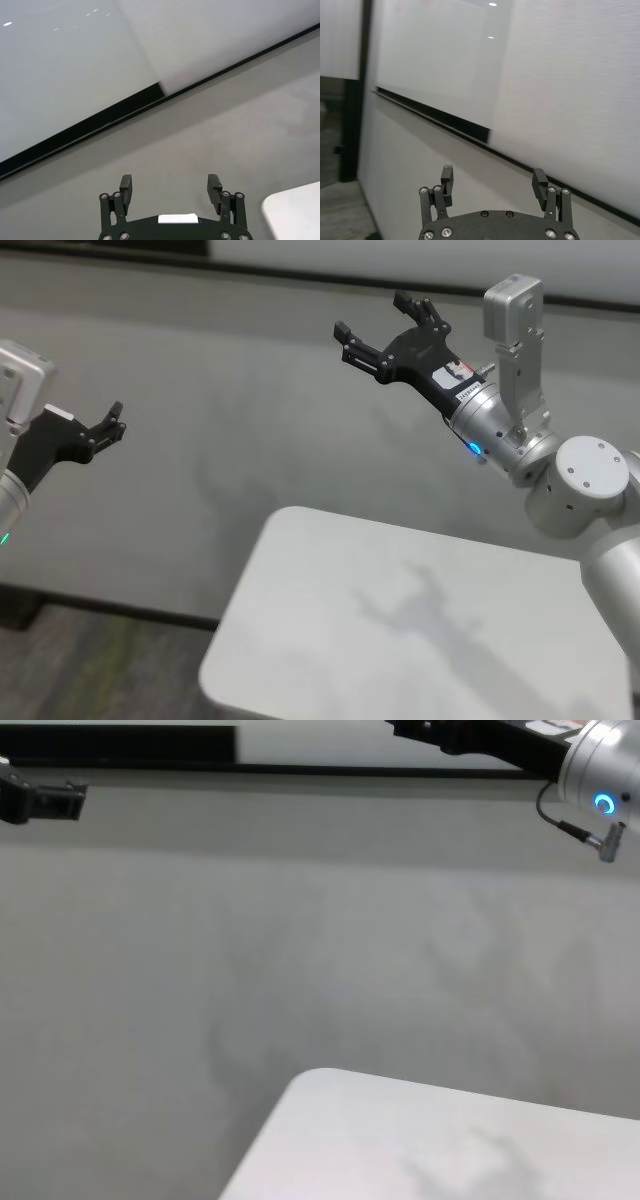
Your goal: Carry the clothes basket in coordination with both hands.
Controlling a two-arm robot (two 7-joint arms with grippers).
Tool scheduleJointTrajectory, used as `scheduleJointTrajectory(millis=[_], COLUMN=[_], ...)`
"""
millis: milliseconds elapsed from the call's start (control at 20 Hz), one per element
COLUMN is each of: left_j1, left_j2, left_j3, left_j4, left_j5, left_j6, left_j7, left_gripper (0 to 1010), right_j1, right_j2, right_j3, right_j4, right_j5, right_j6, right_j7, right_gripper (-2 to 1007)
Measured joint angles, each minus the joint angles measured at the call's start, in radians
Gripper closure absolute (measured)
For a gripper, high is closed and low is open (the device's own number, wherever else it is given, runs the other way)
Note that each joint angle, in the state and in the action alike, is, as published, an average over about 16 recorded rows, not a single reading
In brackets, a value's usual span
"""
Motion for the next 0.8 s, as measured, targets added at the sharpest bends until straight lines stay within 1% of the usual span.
scheduleJointTrajectory(millis=[800], left_j1=[0.000], left_j2=[0.000], left_j3=[0.000], left_j4=[0.000], left_j5=[0.000], left_j6=[0.000], left_j7=[0.000], left_gripper=[10], right_j1=[0.000], right_j2=[0.000], right_j3=[0.000], right_j4=[0.000], right_j5=[0.000], right_j6=[0.000], right_j7=[0.000], right_gripper=[5])
